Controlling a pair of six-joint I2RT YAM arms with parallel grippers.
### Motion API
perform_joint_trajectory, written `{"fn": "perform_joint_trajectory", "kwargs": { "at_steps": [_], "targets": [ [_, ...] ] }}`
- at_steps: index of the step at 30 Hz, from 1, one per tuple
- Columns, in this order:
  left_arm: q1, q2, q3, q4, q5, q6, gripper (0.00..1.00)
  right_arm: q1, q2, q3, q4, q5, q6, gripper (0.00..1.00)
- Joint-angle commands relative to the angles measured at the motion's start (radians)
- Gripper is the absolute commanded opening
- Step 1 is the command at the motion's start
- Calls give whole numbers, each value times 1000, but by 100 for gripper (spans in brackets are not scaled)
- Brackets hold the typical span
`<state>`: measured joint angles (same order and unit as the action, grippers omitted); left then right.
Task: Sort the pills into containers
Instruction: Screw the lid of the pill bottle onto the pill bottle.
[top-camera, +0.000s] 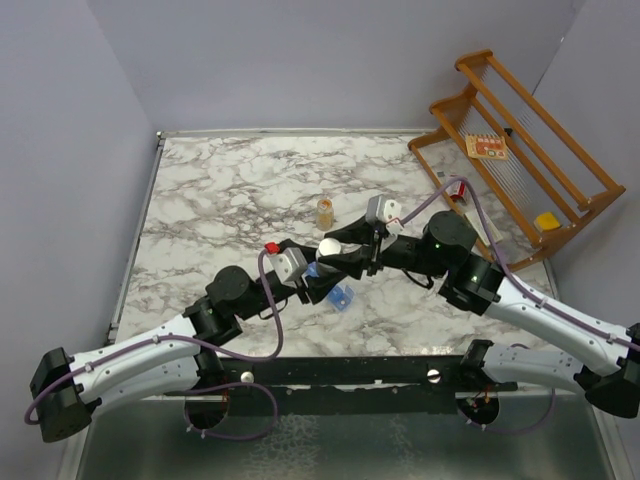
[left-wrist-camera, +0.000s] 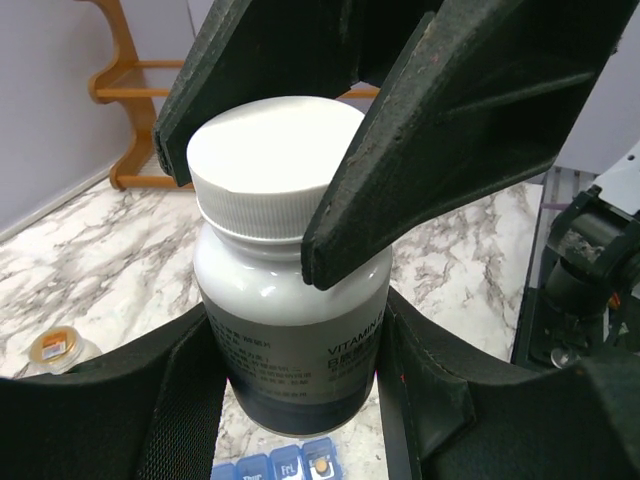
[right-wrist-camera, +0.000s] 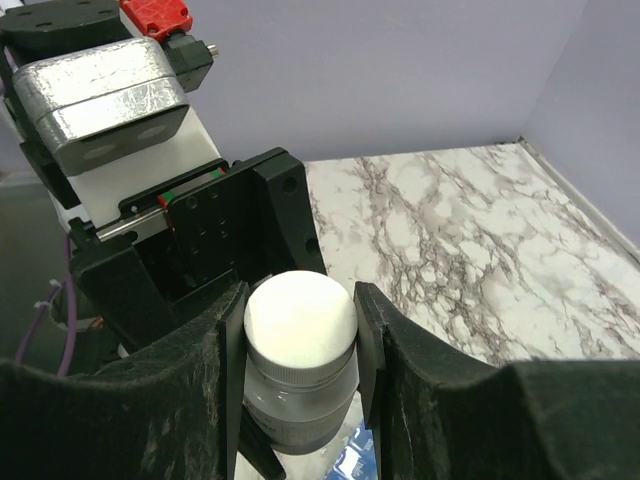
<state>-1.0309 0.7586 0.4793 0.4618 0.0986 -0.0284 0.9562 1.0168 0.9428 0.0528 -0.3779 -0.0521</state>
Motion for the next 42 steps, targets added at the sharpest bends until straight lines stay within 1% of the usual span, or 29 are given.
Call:
{"fn": "perform_joint_trajectory", "kwargs": {
  "at_steps": [1, 6, 8, 11, 22, 24, 26, 29, 30, 31, 32, 33, 34, 35, 42],
  "targets": [
    [-5, -1, 25, 229, -25, 45, 0, -4, 56, -15, -117, 97, 23, 7],
    [-4, 26, 27, 264, -57, 73, 0, -4, 86, -12, -105, 175, 42, 6],
    [-4, 41, 25, 293, -67, 87, 0, -4, 101, -12, -94, 233, 60, 4],
    [-4, 68, 22, 337, -90, 107, 0, -4, 124, -5, -87, 278, 82, 1],
    [-6, 148, 7, 494, -188, 146, 0, 20, 203, 10, -53, 442, 95, 1],
    [-6, 161, 7, 515, -193, 146, 0, 30, 213, 9, -44, 463, 88, 2],
    [-6, 171, 12, 523, -189, 141, 0, 37, 215, 7, -34, 480, 84, 10],
    [-6, 177, 16, 527, -177, 133, 0, 44, 206, 4, -21, 494, 76, 27],
    [-6, 176, 16, 528, -175, 132, 0, 45, 200, 2, -17, 495, 72, 36],
    [-6, 175, 15, 528, -172, 129, 0, 44, 192, -1, -11, 493, 69, 50],
    [-6, 173, 13, 528, -169, 127, 0, 46, 183, -5, -2, 489, 65, 58],
    [-6, 173, 11, 526, -168, 122, 0, 47, 172, -10, 5, 487, 62, 78],
    [-6, 172, 9, 526, -166, 118, 0, 47, 164, -11, 10, 482, 60, 88],
    [-6, 173, 6, 526, -162, 114, 0, 47, 154, -13, 15, 474, 56, 90],
    [-6, 186, -10, 514, -149, 85, 0, 50, 95, 1, 28, 439, 42, 91]
  ]
}}
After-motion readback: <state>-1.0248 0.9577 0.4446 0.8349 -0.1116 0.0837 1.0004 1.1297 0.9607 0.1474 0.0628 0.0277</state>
